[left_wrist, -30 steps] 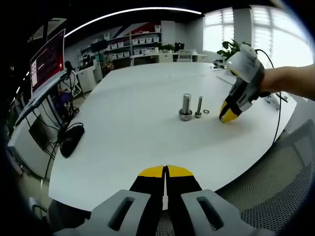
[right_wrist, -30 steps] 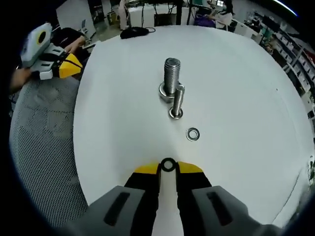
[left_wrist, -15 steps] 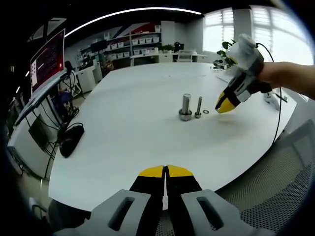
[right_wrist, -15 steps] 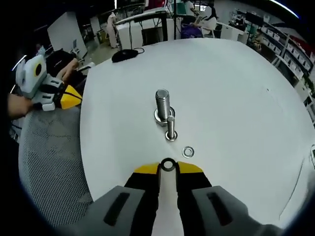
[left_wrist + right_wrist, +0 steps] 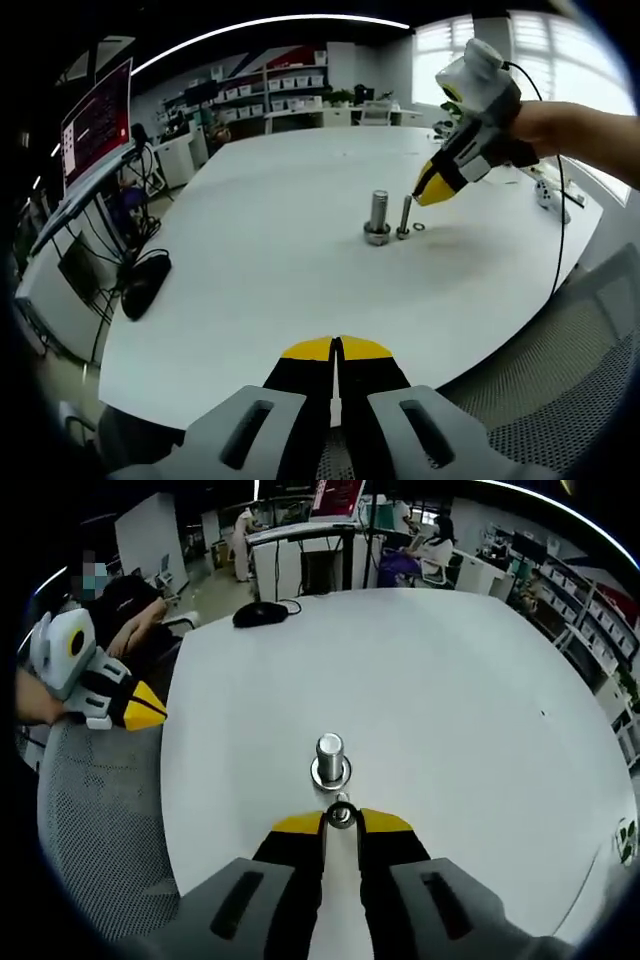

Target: Place the washer onto the threaded stud by aligning its center hole with the stud, sliding it down to the base, and recovering from edge contact or off-axis alignment until the washer reaches the visible bottom stop.

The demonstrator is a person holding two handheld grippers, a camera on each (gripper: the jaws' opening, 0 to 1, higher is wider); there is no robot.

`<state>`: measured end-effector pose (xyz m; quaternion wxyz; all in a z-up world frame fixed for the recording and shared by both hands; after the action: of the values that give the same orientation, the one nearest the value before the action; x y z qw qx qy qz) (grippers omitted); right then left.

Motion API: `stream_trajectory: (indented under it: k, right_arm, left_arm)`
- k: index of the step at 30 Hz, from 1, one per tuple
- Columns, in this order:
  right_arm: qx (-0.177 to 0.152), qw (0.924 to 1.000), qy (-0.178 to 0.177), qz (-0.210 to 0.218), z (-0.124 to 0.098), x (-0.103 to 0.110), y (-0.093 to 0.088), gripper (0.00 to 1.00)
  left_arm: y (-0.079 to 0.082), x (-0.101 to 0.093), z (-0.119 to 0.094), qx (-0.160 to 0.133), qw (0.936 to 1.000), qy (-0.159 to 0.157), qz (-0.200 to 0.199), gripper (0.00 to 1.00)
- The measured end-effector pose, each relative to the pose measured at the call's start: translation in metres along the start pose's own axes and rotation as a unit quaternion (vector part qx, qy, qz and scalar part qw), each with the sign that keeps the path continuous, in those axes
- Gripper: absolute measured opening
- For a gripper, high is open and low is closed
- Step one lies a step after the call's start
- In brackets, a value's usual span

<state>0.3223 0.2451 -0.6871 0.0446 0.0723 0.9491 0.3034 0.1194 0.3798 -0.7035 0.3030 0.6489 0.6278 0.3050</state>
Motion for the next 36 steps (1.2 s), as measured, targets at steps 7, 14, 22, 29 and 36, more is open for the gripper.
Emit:
stream_trajectory:
  k: [7, 14, 22, 29, 36]
  right_arm:
    - [0.010, 0.9998, 0.002, -0.019, 0.004, 0.002, 0.006, 0.14]
    - [0.022, 0.9990, 0.006, -0.037, 0.004, 0.000, 0.005, 0.14]
    - [0.042, 0.9968, 0.013, -0.067, 0.005, -0.001, 0.010, 0.14]
    - [0.074, 0.9905, 0.017, -0.115, 0.009, -0.003, 0.013, 0.14]
    - [0.106, 0.9835, 0.024, -0.145, 0.018, 0.001, 0.009, 0.14]
  left_arm:
    - [0.000, 0.000, 0.000, -0.002, 1.0000, 0.000, 0.000, 0.00]
    - [0.000, 0.000, 0.000, -0.003, 1.0000, 0.000, 0.000, 0.00]
    - [0.001, 0.000, 0.000, -0.005, 1.0000, 0.000, -0.001, 0.00]
    - [0.000, 0.001, 0.000, -0.004, 1.0000, 0.002, -0.002, 0.00]
    - [0.001, 0.001, 0.000, -0.005, 1.0000, 0.001, -0.002, 0.00]
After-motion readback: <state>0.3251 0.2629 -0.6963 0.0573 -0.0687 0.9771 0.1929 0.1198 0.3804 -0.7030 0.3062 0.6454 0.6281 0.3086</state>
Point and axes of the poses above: the point that each gripper's makers call its tool centre point, and the gripper's own axes: z roughly forward along the fingers, x roughly to its left, y roughly out of its top, the point moved 6 cm from there along -z, roughly backward along the fingers
